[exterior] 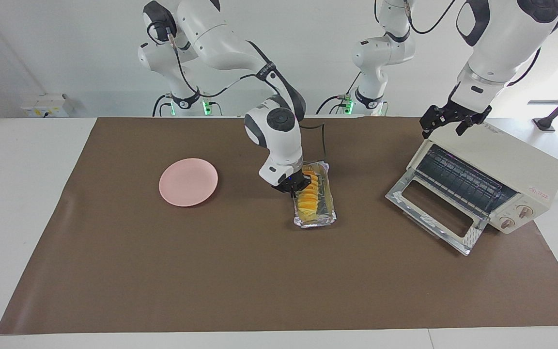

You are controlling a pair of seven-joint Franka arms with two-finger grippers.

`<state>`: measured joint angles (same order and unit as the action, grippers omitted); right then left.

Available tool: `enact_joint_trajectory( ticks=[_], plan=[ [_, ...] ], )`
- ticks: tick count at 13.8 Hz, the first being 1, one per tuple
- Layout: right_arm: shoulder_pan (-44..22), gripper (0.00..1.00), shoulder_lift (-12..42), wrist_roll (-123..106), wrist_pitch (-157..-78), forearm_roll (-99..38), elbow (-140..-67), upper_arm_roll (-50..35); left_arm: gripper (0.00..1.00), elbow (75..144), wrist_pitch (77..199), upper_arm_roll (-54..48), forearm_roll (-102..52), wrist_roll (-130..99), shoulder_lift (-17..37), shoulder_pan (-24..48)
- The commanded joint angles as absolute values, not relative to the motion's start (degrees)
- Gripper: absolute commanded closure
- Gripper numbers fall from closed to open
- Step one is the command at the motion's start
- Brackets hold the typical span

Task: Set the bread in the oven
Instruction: 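Drag the foil tray toward the table center with the right gripper, then grasp the tray edge with the left gripper while the right gripper withdraws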

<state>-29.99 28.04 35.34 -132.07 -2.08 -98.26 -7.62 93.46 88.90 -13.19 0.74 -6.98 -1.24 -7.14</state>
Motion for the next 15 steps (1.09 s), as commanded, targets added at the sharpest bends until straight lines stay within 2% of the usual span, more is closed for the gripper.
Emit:
enact_joint_trajectory(
  ticks=[1, 3, 4, 5, 9, 12, 15],
  plan=[
    [-29.7, 1.0, 25.8, 34.4, -133.2, -1.1, -100.8, -7.6, 0.0, 95.2, 89.9, -12.9, -0.1, -6.8, -2.8, -7.5],
    [-29.6, 1.0, 25.8, 34.4, -133.2, -1.1, -100.7, -7.6, 0.0, 95.2, 89.9, -12.9, -0.2, -6.8, -2.8, -7.5],
    [-29.6, 0.62, 25.8, 34.5, -133.2, -1.1, -100.7, -7.6, 0.0, 95.2, 89.9, -12.9, -0.1, -6.8, -2.8, -7.5],
    [-29.6, 0.01, 25.8, 35.2, -133.0, -1.1, -100.5, -7.6, 0.0, 95.2, 89.9, -12.9, -0.1, -6.8, -2.8, -7.5],
    [-28.7, 0.0, 25.2, 35.3, -129.4, -1.3, -98.8, -7.4, 0.0, 95.0, 89.8, -13.0, -0.2, -7.0, -2.9, -6.8],
    [-25.2, 0.0, 23.2, 34.4, -119.0, -1.4, -94.1, -7.2, 0.0, 95.8, 89.9, -14.3, -0.2, -6.8, -3.4, -6.0],
    [-20.2, 0.0, 18.6, 27.6, -112.4, -1.2, -93.4, -7.2, 0.0, 98.6, 90.8, -14.6, -0.3, -8.0, -5.1, 0.2]
  ],
)
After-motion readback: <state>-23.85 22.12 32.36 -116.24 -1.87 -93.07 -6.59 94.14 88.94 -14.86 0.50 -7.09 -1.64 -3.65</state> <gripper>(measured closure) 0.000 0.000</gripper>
